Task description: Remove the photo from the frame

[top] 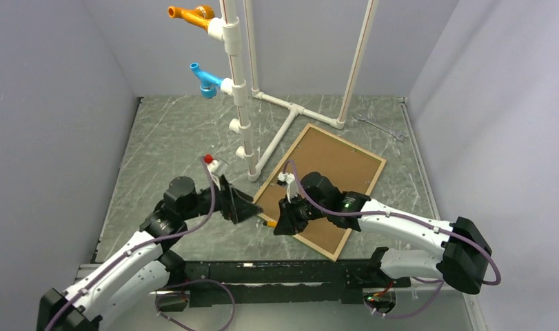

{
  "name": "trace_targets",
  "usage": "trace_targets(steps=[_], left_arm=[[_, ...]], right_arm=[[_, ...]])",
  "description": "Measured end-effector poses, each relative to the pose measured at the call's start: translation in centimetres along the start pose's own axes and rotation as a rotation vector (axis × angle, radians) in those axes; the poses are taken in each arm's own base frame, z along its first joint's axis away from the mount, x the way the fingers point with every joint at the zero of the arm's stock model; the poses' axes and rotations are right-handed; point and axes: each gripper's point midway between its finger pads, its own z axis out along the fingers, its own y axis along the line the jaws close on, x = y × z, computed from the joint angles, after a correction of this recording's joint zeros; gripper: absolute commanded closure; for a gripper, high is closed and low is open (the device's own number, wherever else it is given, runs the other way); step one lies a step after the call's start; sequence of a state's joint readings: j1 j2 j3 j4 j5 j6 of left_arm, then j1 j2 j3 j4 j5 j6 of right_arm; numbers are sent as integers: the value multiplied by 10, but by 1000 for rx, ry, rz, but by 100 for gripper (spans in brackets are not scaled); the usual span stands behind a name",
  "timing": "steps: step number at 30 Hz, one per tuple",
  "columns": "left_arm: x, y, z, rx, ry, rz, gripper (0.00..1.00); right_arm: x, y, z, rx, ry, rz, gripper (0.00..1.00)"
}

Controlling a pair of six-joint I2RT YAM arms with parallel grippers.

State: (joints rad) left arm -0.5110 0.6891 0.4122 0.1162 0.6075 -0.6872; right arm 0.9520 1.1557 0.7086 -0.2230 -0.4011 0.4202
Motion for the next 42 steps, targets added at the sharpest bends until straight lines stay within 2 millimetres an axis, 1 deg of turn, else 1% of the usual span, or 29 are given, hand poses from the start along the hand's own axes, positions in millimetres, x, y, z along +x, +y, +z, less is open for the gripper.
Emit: trace_targets(steps=[2, 5, 7, 12, 13, 15, 17, 21, 24, 25, 26, 29, 30, 31, 33, 34, 36, 37, 39, 42], left_arm=[[11, -24, 4, 65, 56, 102, 15], [23, -44, 6, 134, 92, 233, 13], [33, -46, 6, 149, 121, 293, 13], [63, -34, 13, 121, 230, 376, 14], [71, -32, 14, 118, 261, 392, 15], [78, -35, 14, 130, 278, 422, 16], [80, -38, 14, 145, 280, 450, 17], [83, -36, 18, 156, 292, 477, 25], [95, -28, 23, 149, 342, 477, 33], [98, -25, 24, 144, 357, 473, 40], [102, -21, 24, 136, 377, 471, 48], [106, -20, 24, 142, 395, 474, 80], [107, -22, 24, 153, 395, 486, 91], [108, -26, 22, 178, 400, 491, 99], [110, -40, 18, 248, 399, 519, 100], [106, -42, 19, 244, 378, 525, 100], [94, -38, 21, 198, 328, 530, 100], [88, -36, 22, 178, 308, 532, 100], [79, -34, 23, 145, 269, 527, 100], [71, -34, 25, 114, 231, 509, 100]], right_arm=[[7, 8, -2, -52, 38, -14, 100], [15, 17, -5, -111, 79, -25, 100], [18, 23, -7, -151, 97, -31, 100], [19, 28, -9, -182, 105, -35, 100], [18, 28, -11, -184, 99, -36, 100], [16, 30, -14, -191, 88, -40, 100], [14, 33, -18, -203, 72, -50, 100], [11, 39, -24, -222, 52, -64, 100], [12, 41, -25, -232, 56, -64, 100], [12, 42, -25, -237, 58, -64, 100], [12, 42, -26, -241, 59, -65, 100], [11, 41, -27, -232, 45, -71, 100], [11, 40, -29, -233, 41, -71, 82], [9, 40, -31, -231, 22, -85, 66], [6, 43, -37, -237, -12, -103, 42], [3, 42, -39, -222, -36, -99, 35], [-4, 39, -41, -184, -82, -80, 25], [-9, 37, -42, -159, -113, -63, 22], [-17, 33, -43, -123, -162, -17, 20], [-33, 29, -41, -92, -252, 88, 19]])
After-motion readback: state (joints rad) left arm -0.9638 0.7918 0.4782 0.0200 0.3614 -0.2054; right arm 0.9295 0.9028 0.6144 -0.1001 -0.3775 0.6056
